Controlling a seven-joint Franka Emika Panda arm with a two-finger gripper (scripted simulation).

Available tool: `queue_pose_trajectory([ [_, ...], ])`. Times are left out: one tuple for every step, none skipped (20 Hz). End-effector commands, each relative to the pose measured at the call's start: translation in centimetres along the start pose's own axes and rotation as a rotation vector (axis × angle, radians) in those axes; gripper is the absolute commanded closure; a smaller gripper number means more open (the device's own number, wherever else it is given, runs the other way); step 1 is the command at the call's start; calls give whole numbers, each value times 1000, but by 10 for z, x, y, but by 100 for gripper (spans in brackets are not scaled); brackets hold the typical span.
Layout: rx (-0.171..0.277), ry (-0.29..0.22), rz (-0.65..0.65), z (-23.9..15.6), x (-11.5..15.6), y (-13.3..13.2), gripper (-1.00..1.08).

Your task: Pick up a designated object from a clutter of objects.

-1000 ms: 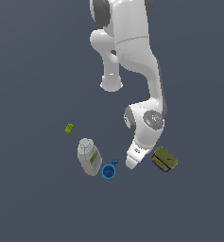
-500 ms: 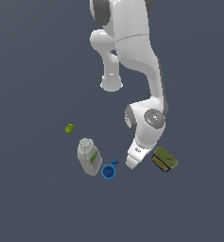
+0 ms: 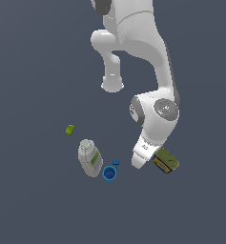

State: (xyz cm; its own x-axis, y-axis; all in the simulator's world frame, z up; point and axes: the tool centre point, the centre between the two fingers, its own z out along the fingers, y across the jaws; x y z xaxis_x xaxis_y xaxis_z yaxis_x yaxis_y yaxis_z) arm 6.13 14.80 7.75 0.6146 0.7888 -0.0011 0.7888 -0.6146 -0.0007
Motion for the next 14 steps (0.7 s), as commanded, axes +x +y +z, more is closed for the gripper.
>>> queue_pose_trajectory([
  [-1,1,0,-23,6,1,108],
  [0,1,-1,-33,9,2,108],
  [0,1,-1,-44,11,3,108],
  [0,1,-1,-55,14,3,108],
  [0,1,-1,-66,17,4,108],
  [0,1,-1,-77,20,5,108],
  [0,1,-1,-87,22,6,108],
  [0,1,-1,-98,25,6,108],
  [1,2,-1,-109,28,7,108],
  [1,2,-1,-119,31,8,108],
  [1,2,-1,-130,34,9,108],
  [1,2,-1,-140,36,9,108],
  [1,2,-1,-150,39,10,108],
  [1,2,-1,-161,42,11,108],
])
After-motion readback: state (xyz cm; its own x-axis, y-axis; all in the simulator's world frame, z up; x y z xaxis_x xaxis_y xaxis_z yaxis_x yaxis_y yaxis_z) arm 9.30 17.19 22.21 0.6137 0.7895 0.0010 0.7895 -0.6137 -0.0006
